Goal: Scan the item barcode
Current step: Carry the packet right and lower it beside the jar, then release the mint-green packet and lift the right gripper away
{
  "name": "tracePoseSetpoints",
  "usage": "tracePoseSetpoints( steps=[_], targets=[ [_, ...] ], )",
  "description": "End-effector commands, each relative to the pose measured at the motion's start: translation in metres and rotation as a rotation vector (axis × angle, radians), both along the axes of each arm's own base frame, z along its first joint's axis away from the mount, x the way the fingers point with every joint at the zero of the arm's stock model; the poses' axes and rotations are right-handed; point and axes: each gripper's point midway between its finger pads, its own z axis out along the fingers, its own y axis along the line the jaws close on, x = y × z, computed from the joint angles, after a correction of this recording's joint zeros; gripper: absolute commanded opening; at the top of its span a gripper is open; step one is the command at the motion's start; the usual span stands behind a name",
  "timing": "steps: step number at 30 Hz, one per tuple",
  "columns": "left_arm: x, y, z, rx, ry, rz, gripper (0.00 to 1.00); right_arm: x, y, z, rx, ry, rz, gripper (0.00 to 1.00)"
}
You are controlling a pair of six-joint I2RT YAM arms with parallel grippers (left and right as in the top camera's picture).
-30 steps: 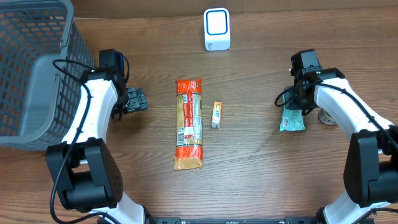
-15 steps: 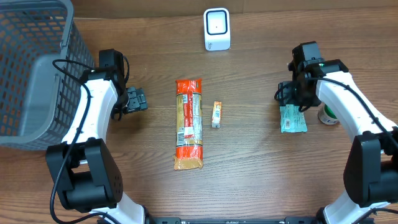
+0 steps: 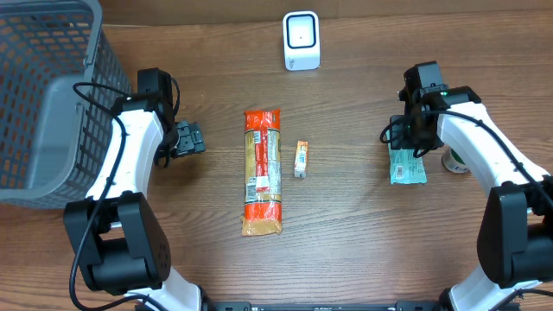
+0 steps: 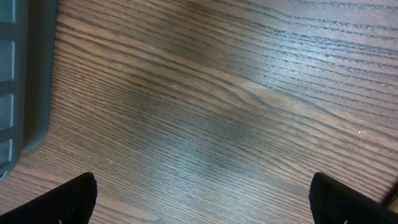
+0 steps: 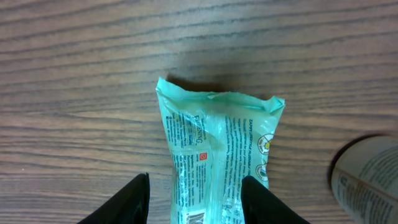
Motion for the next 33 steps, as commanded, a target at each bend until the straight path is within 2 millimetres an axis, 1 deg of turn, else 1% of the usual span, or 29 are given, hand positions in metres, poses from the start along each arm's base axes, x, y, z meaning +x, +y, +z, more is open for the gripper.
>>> tracePoseSetpoints(
  steps=[1, 3, 6, 9, 17, 18, 20, 21, 24, 26, 28, 29, 31, 33],
  targets=[
    [0.002, 0.002, 0.009, 0.015, -0.022, -0.013, 1.0, -0.003, -0.009, -0.008, -0.055, -0.013, -0.012, 0.49],
    [0.002, 0.002, 0.009, 0.015, -0.022, -0.014, 1.0, -0.002, -0.013, -0.013, -0.075, -0.028, -0.017, 0.49],
    [0.002, 0.002, 0.009, 0.015, -0.022, -0.013, 1.0, -0.001, -0.013, -0.02, -0.072, -0.044, -0.017, 0.49],
    [0.002, 0.002, 0.009, 0.015, -0.022, -0.013, 1.0, -0.006, -0.014, -0.031, -0.072, -0.04, -0.017, 0.49],
    [0.002, 0.002, 0.009, 0.015, -0.022, -0.013, 1.0, -0.023, -0.017, -0.067, -0.07, -0.055, -0.017, 0.49],
    [0.002, 0.002, 0.009, 0.015, -0.021, -0.014, 1.0, -0.025, -0.017, -0.07, -0.07, -0.053, -0.017, 0.51],
    [0.002, 0.002, 0.009, 0.015, -0.021, -0.014, 1.0, -0.026, -0.017, -0.07, -0.073, -0.05, -0.01, 0.66],
    [0.002, 0.002, 0.009, 0.015, -0.022, -0.013, 1.0, -0.024, -0.017, -0.069, -0.072, -0.054, -0.01, 0.68],
    [0.002, 0.002, 0.009, 0.015, -0.022, -0.013, 1.0, -0.013, -0.015, -0.054, -0.066, -0.078, -0.011, 0.72],
    [0.002, 0.002, 0.009, 0.015, -0.022, -0.014, 1.0, -0.005, -0.013, -0.036, -0.063, -0.093, -0.012, 0.76],
    [0.002, 0.002, 0.009, 0.015, -0.022, -0.013, 1.0, 0.002, -0.011, -0.017, -0.058, -0.105, -0.011, 0.79],
    [0.002, 0.002, 0.009, 0.015, -0.022, -0.013, 1.0, 0.006, -0.009, -0.004, -0.048, -0.113, -0.009, 0.8],
    [0.002, 0.002, 0.009, 0.015, -0.022, -0.013, 1.0, 0.01, 0.001, 0.012, 0.005, -0.121, 0.005, 0.81],
    [0.002, 0.002, 0.009, 0.015, -0.022, -0.014, 1.0, 0.01, 0.016, 0.021, 0.086, -0.118, 0.027, 0.81]
  ],
)
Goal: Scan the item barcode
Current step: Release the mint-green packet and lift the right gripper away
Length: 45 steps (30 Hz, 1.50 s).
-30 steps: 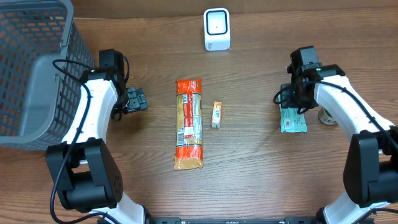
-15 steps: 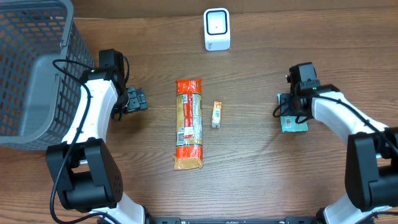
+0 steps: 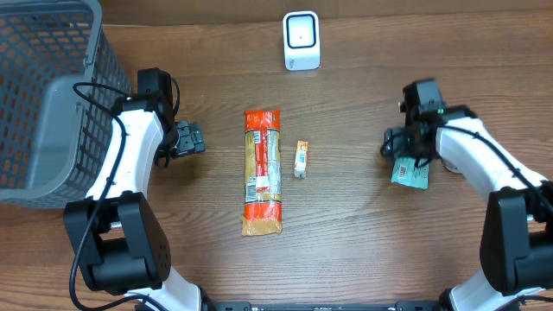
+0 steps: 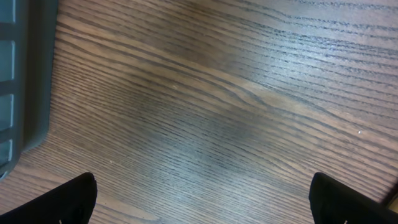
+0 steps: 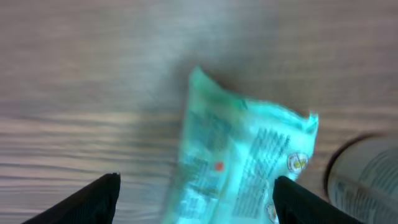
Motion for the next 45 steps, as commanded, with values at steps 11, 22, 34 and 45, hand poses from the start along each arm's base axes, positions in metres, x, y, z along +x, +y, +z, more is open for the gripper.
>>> tracePoseSetpoints(
  steps=[11, 22, 34, 45],
  targets=[
    [0.002, 0.002, 0.009, 0.014, -0.022, -0.014, 1.0, -0.003, 0.047, 0.005, 0.215, 0.012, 0.031, 0.41],
    [0.002, 0.002, 0.009, 0.014, -0.021, -0.014, 1.0, -0.022, 0.036, -0.04, 0.119, 0.016, 0.002, 0.43],
    [0.002, 0.002, 0.009, 0.014, -0.022, -0.014, 1.0, -0.025, -0.014, -0.04, -0.141, 0.007, -0.064, 0.47],
    [0.002, 0.002, 0.009, 0.014, -0.022, -0.014, 1.0, -0.006, 0.0, -0.032, -0.071, -0.056, -0.053, 0.5]
  ],
)
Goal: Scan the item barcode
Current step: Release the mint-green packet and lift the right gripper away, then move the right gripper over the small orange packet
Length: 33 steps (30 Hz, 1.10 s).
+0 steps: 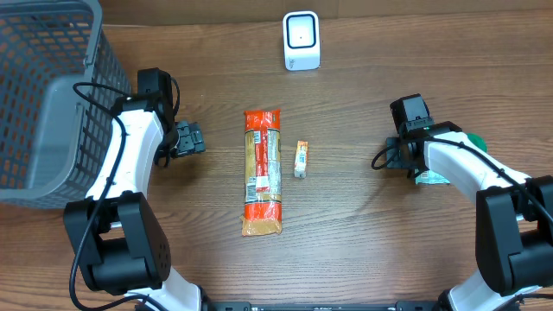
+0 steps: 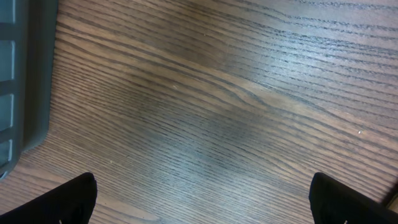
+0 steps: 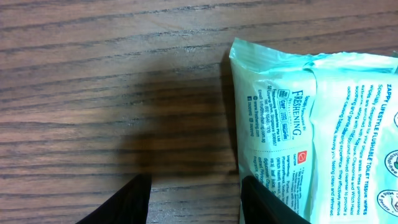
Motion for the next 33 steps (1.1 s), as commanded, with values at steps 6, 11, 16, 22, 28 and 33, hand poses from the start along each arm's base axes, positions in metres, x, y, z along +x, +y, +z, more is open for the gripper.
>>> tracePoseSetpoints(
  steps=[6, 11, 16, 22, 28, 33],
  targets=[
    [0.002, 0.002, 0.009, 0.014, -0.022, -0.013, 1.0, 0.015, 0.057, 0.042, 0.206, -0.023, 0.1, 0.59],
    [0.002, 0.002, 0.009, 0.014, -0.022, -0.013, 1.0, 0.021, 0.125, 0.089, 0.38, -0.079, 0.173, 0.61],
    [0.002, 0.002, 0.009, 0.014, -0.022, -0.013, 1.0, 0.008, 0.183, 0.101, 0.463, -0.092, 0.193, 0.64],
    [0.002, 0.002, 0.009, 0.014, -0.022, -0.014, 1.0, -0.011, 0.217, 0.082, 0.412, -0.077, 0.191, 0.75],
    [0.002, 0.002, 0.009, 0.014, -0.022, -0.013, 1.0, -0.011, 0.23, 0.06, 0.344, -0.111, 0.219, 0.75],
    [0.002, 0.002, 0.009, 0.014, -0.022, -0.013, 1.0, -0.01, 0.234, 0.048, 0.346, -0.113, 0.222, 0.75]
  ],
)
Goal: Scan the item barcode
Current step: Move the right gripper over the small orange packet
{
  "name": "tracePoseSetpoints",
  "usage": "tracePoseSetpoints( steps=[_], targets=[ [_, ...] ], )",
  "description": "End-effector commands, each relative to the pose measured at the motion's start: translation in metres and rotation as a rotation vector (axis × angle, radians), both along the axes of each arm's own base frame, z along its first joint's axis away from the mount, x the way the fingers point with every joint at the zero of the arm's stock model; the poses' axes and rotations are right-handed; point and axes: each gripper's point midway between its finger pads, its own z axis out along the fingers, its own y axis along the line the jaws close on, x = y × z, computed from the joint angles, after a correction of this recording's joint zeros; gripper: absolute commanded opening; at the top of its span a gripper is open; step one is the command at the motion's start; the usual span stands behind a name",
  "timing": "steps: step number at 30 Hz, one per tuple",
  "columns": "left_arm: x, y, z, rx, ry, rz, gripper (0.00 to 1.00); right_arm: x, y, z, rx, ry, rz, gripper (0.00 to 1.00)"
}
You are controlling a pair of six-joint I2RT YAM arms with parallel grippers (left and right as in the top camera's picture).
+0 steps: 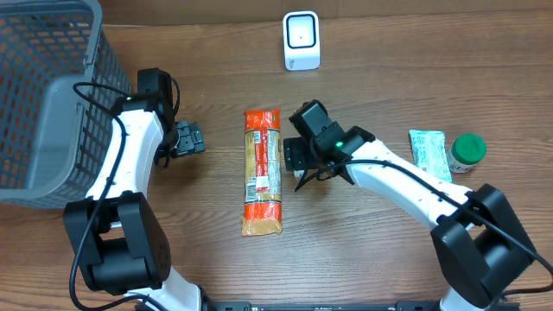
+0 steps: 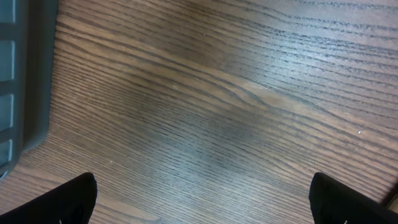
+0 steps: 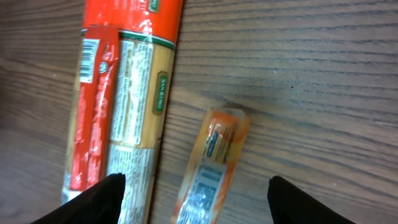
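Note:
A small orange packet (image 3: 214, 168) with a printed label lies on the table, just right of a long orange pasta packet (image 3: 118, 118). My right gripper (image 3: 202, 202) hovers over the small packet, open wide, with its fingertips on either side of it and nothing gripped. From overhead the right gripper (image 1: 298, 160) hides most of the small packet, beside the pasta packet (image 1: 263, 171). The white scanner (image 1: 301, 41) stands at the back centre. My left gripper (image 2: 202, 199) is open over bare wood and shows at the left (image 1: 188, 138) in the overhead view.
A grey basket (image 1: 43, 104) fills the left side, and its edge (image 2: 18, 74) shows in the left wrist view. A green wipes packet (image 1: 429, 151) lies at the right next to a green-capped bottle (image 1: 469, 149).
My right gripper has moved from beside the green packet at the right to over the small orange packet in the middle, and its jaws stand wider. The left arm has not moved.
First my right gripper stood narrowly over the green packet at the right. Then it was open wide there, with the packet shifted. Later it was narrower, just left of the packet. Now the packet lies by the bottle and the gripper is open over the small orange packet.

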Motion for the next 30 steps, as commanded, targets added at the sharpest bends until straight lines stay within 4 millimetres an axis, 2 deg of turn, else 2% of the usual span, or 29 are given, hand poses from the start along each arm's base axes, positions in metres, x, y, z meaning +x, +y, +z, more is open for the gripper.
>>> tracePoseSetpoints(
  steps=[1, 8, 10, 20, 23, 27, 30],
  targets=[
    [0.002, 0.002, 0.009, 0.014, -0.022, -0.013, 1.0, 0.001, -0.005, -0.012, -0.03, 0.003, -0.027, 0.75],
    [0.002, 0.002, 0.009, 0.014, -0.022, -0.014, 1.0, 0.001, -0.003, -0.012, -0.018, 0.005, -0.022, 0.75],
    [0.002, 0.002, 0.009, 0.014, -0.022, -0.013, 1.0, 0.002, -0.002, -0.011, -0.012, 0.003, -0.029, 0.71],
    [0.002, 0.002, 0.009, 0.014, -0.022, -0.014, 1.0, 0.002, 0.0, -0.012, 0.004, 0.016, -0.064, 0.63],
    [0.002, 0.002, 0.009, 0.014, -0.022, -0.013, 1.0, 0.0, 0.0, -0.02, -0.006, 0.028, -0.061, 0.61],
    [0.002, 0.002, 0.009, 0.014, -0.022, -0.013, 1.0, -0.004, 0.0, -0.044, -0.043, 0.069, -0.056, 0.61],
    [0.002, 0.002, 0.009, 0.015, -0.022, -0.014, 1.0, -0.005, 0.0, -0.047, -0.045, 0.077, -0.054, 0.56]
  ],
)
